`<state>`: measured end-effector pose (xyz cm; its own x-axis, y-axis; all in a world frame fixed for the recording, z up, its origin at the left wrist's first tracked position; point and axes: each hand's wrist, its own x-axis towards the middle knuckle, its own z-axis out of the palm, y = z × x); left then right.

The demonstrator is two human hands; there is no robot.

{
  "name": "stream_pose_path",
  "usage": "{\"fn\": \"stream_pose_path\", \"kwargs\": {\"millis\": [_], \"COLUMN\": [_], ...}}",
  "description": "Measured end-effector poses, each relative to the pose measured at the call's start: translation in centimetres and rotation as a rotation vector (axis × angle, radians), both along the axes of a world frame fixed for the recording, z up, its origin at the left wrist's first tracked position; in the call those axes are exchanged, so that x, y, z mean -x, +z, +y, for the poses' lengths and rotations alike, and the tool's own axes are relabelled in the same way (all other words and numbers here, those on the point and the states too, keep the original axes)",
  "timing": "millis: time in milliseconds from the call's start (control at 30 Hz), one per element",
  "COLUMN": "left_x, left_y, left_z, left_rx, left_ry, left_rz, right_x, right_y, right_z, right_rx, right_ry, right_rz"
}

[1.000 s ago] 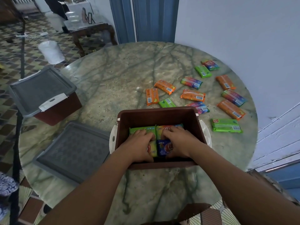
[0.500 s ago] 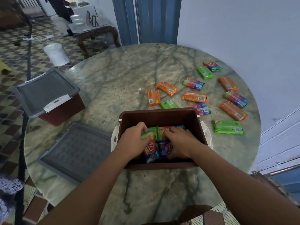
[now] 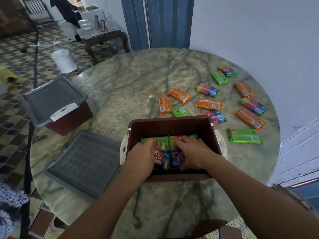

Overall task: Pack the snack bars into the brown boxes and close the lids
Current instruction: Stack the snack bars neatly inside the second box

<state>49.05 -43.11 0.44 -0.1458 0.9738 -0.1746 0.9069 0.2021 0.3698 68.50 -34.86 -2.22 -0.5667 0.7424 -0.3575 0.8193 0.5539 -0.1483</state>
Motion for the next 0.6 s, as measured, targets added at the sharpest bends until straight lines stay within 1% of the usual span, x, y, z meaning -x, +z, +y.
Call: {"fn": "stream_pose_path", "kwargs": {"millis": [100, 167, 233, 367, 433, 467, 500, 600], "left_x": [-0.1, -0.1, -0.5, -1.3, -1.1, -0.7, -0.3, 1.2], "left_y": [-0.2, -0.2, -0.1, -0.1, -0.2, -0.5, -0.8, -1.4], "left_z": [0.1, 0.6, 1.1, 2.0, 2.5, 2.9, 3.1, 3.2], "left_rx": [0.087, 0.151, 0.192, 0.200, 0.139, 0.101, 0.071, 0.029], "left_ry": [-0.033, -0.093, -0.181, -0.288, -0.381, -0.426, -0.452, -0.467], "left_rz": [0.106, 0.152, 0.279, 0.518, 0.683, 0.730, 0.719, 0.596], "right_x": [0.0, 0.0, -0.1, -0.1, -0.1, 0.0, -0.1, 0.0], "right_y": [0.0, 0.0, 0.0, -0.3, -0.3, -0.3, -0.3, -0.1], "right_z": [0.0, 0.0, 0.0, 0.0, 0.0, 0.0, 0.0, 0.0], "right_rx": [-0.006, -0.006, -0.011, -0.030, -0.026, -0.024, -0.021, -0.022], "right_ry": [0.007, 0.009, 0.007, 0.023, 0.019, 0.018, 0.019, 0.020], "right_rz": [-0.004, -0.004, -0.003, -0.015, -0.014, -0.014, -0.015, -0.007]}}
